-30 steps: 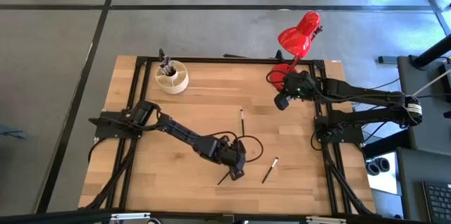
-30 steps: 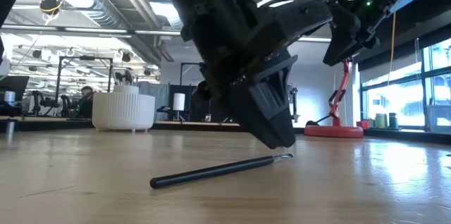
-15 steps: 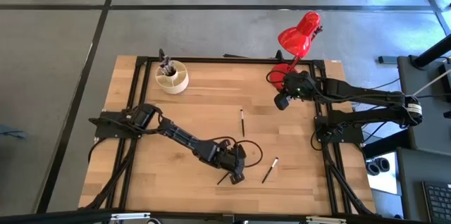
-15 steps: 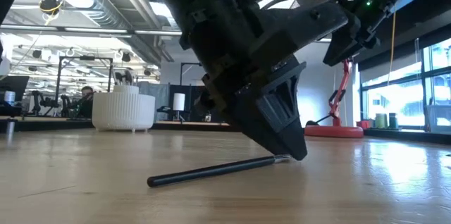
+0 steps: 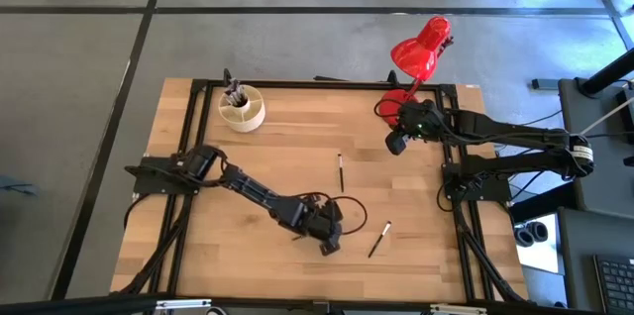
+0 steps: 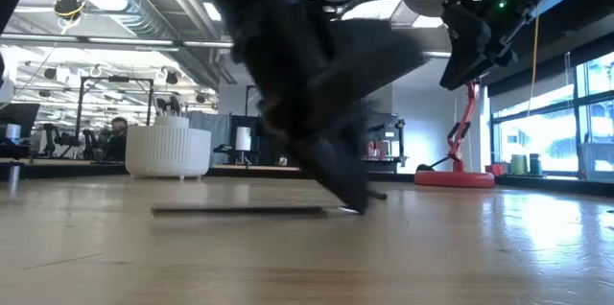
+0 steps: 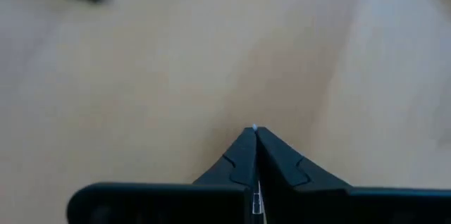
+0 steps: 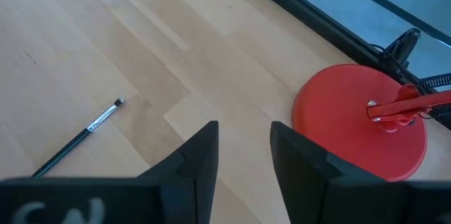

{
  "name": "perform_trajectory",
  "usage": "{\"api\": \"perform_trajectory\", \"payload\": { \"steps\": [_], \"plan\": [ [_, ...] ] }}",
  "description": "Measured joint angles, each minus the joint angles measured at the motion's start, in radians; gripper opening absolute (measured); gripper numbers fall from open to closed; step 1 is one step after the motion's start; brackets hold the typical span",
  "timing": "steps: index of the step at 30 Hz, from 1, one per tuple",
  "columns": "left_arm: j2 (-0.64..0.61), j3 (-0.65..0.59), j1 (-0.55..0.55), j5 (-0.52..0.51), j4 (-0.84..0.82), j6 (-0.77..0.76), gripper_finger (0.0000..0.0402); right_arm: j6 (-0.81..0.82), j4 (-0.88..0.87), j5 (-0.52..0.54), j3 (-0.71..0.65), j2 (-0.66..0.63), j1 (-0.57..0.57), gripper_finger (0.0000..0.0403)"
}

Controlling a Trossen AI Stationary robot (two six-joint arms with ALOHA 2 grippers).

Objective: Put items in baskets/containers
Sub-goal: Put the black eyeshadow brush into the white organizer

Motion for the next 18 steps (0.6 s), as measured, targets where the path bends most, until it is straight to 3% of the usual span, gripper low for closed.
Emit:
{"api": "perform_trajectory", "payload": {
  "steps": [3,8,14,18],
  "plan": [
    [-0.063,-0.009,0.026,-0.120,-0.104,0.028,0.0004,-0.003,0.003,0.000,0.000,0.000,0.000,0.0129],
    [-0.223,0.000,0.110,-0.416,-0.329,0.005,0.0004,0.011,0.040,0.000,0.000,0.000,0.000,0.0129],
    [-0.409,0.001,0.262,-0.909,-0.538,-0.089,0.0005,-0.003,0.112,-0.016,0.000,0.033,0.019,0.0129],
    [-0.494,0.001,0.381,-1.119,-0.588,-0.127,0.0004,-0.025,0.149,-0.028,0.000,0.067,0.028,0.0129]
  ]
}}
